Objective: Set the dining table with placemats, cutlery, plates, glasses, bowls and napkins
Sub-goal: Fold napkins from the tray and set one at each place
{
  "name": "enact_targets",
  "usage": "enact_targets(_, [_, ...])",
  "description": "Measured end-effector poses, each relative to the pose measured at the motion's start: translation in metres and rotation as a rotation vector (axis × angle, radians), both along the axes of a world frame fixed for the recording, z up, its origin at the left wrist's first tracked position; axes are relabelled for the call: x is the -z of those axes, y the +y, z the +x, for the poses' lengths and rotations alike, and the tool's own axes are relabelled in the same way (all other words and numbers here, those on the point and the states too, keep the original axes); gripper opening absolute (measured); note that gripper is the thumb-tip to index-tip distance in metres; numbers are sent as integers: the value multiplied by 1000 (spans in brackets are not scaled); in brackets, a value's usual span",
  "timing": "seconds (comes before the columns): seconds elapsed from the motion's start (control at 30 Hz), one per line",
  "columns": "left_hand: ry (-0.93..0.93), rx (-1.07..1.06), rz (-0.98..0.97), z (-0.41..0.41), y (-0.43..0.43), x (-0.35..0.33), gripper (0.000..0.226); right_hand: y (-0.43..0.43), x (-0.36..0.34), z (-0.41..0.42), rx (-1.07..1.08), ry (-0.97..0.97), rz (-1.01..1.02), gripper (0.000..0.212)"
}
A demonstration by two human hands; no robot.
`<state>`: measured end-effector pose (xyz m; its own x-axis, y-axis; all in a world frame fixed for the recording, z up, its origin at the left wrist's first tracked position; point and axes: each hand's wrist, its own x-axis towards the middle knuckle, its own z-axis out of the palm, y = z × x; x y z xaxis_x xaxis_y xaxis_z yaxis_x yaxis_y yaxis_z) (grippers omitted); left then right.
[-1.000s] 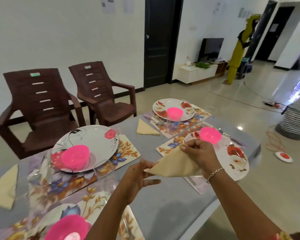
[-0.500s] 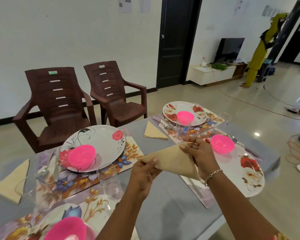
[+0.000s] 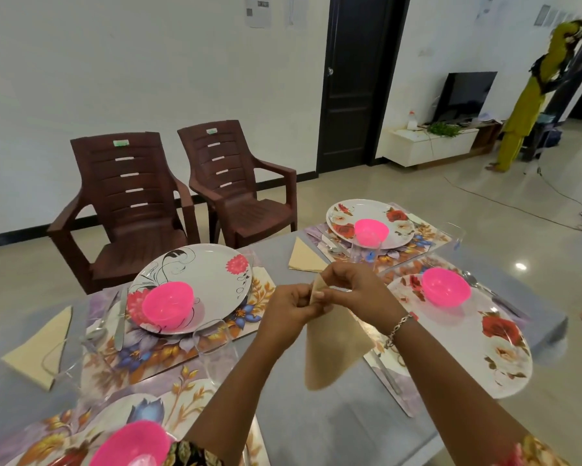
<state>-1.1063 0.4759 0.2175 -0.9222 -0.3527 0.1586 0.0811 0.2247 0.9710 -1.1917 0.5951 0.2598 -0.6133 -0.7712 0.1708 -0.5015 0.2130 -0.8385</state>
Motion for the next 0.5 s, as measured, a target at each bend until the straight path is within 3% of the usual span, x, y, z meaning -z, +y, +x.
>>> enact_targets(0.1, [-58,-11,134,5,1,6,14,-6,10,-6,77,-107,-102,29])
enact_targets(0.27, [-254,11,298,29,12,31,12,-7,21,-23,228,-293,-198,25])
enact_targets(0.5, [-381,-88,495,62,27,56,10,-19,35,-26,239,-332,-87,28])
